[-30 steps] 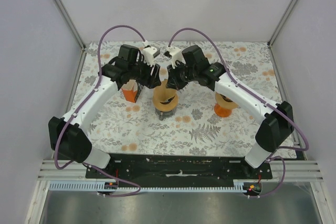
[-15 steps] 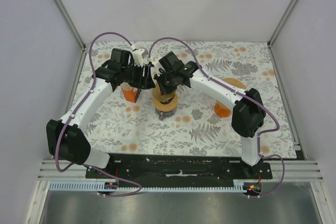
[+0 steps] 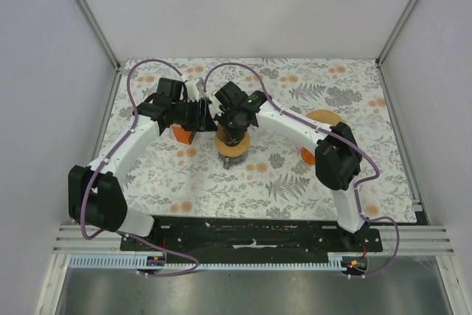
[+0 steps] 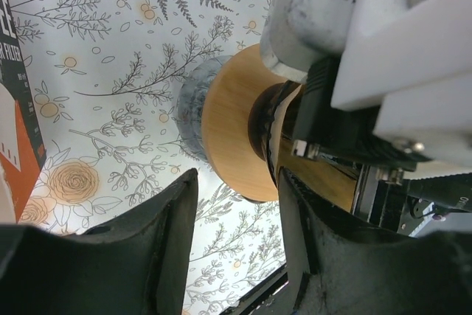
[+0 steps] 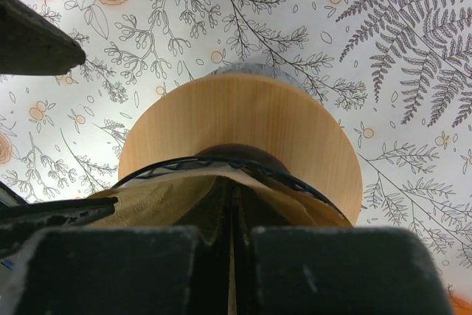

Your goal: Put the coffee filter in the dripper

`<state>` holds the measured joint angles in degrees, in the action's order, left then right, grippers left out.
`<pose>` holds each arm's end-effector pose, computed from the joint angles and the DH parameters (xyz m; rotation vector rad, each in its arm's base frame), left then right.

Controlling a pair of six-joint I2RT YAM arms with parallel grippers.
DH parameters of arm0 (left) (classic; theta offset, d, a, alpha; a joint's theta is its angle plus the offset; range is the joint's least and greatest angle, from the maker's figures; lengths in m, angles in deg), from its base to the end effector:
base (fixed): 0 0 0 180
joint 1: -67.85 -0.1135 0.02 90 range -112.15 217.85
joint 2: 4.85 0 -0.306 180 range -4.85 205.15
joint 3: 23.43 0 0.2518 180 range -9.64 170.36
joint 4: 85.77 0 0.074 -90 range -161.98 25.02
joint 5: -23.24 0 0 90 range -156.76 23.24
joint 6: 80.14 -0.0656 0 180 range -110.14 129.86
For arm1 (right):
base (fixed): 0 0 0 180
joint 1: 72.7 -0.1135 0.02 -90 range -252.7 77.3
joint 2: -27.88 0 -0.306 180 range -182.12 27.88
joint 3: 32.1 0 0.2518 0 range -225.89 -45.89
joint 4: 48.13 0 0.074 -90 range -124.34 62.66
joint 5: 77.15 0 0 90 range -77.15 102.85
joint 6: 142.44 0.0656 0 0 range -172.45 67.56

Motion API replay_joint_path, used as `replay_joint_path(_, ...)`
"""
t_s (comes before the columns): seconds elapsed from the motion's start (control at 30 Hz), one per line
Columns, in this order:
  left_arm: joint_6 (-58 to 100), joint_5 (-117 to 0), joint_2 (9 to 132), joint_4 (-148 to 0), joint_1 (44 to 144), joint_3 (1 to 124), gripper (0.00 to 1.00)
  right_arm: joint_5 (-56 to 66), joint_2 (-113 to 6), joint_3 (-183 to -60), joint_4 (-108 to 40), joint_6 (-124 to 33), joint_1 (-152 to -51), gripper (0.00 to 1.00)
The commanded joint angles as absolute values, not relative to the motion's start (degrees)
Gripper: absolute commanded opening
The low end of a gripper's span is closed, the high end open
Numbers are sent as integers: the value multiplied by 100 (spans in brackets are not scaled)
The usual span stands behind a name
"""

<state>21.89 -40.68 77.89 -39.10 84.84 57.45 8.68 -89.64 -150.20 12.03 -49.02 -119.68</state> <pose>0.2986 -0.1214 0.3093 0.3195 2.4301 -0.7790 0.3266 0.3569 0.2672 -1.0129 2.4639 0.3961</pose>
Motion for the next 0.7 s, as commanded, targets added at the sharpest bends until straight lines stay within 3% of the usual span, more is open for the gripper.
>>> replay_joint_path(0.0,2383,-3732,7680,-4412,8534,5663,51,924,-9130,-15285,1268,-4946,-12086,0)
replay_joint_path(0.53,2629,-3521,7671,-4578,8499,5672,52,757,-9394,-15179,1277,-4937,-12086,0)
replay_joint_path(0.67,2691,-3442,7706,-4693,8516,5487,37,723,-9245,-15355,1294,-4972,-12086,0)
